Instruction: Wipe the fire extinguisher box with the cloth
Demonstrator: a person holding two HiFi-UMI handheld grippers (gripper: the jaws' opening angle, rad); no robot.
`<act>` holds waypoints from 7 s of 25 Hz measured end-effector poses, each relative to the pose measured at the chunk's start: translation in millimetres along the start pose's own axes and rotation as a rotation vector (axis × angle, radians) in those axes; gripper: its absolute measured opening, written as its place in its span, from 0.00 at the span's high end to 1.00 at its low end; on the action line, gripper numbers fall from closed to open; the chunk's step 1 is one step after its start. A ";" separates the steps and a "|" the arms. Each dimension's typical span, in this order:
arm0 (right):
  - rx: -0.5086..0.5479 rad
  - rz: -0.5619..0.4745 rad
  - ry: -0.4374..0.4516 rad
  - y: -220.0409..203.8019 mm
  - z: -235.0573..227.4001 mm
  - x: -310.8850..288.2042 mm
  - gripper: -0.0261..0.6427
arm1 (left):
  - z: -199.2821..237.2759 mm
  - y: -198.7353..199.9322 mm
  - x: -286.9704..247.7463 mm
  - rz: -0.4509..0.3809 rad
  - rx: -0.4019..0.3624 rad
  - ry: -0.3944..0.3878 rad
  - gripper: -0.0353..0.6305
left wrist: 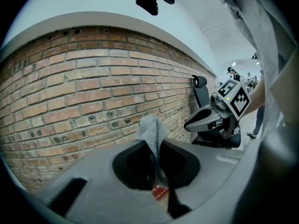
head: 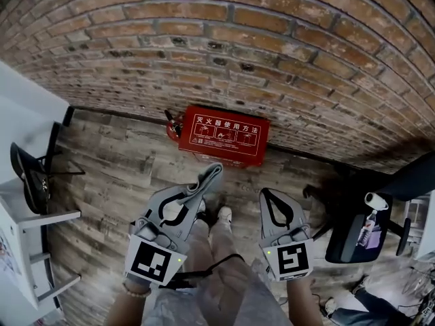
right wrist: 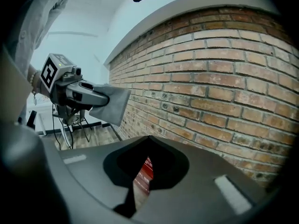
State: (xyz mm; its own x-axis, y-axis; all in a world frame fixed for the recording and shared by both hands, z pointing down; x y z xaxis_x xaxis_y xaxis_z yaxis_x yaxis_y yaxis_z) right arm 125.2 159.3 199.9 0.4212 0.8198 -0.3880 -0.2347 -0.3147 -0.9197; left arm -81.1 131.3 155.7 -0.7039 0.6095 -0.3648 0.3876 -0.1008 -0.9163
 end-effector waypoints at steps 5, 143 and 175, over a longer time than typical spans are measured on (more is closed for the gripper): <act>-0.025 0.007 -0.061 -8.8 -5.4 -9.3 0.94 | 7.1 -17.9 -16.8 0.013 0.026 -0.062 0.93; -0.092 0.157 -0.112 -128.4 -56.3 -180.7 0.95 | 108.3 -269.9 -352.3 0.524 0.160 -0.206 0.92; -0.040 0.174 -0.009 -106.9 8.2 -231.8 0.95 | 209.0 -325.8 -259.8 0.556 0.246 -0.025 0.92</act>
State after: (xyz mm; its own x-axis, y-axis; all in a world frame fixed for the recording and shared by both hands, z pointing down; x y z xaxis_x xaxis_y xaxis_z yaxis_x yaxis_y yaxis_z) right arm 45.4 6.8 388.7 0.3690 0.7557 -0.5411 -0.2685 -0.4707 -0.8404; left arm -148.9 -158.6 514.5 -0.4503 0.3948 -0.8008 0.5543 -0.5795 -0.5974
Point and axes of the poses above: the fingertips, and each gripper's own axes: x backward along the fingers, z to its left, y out of its top, the point moved 8 cm from there along x, backward along the fingers, and after that the axes turned 1 degree about -z, right-handed, at the moved point
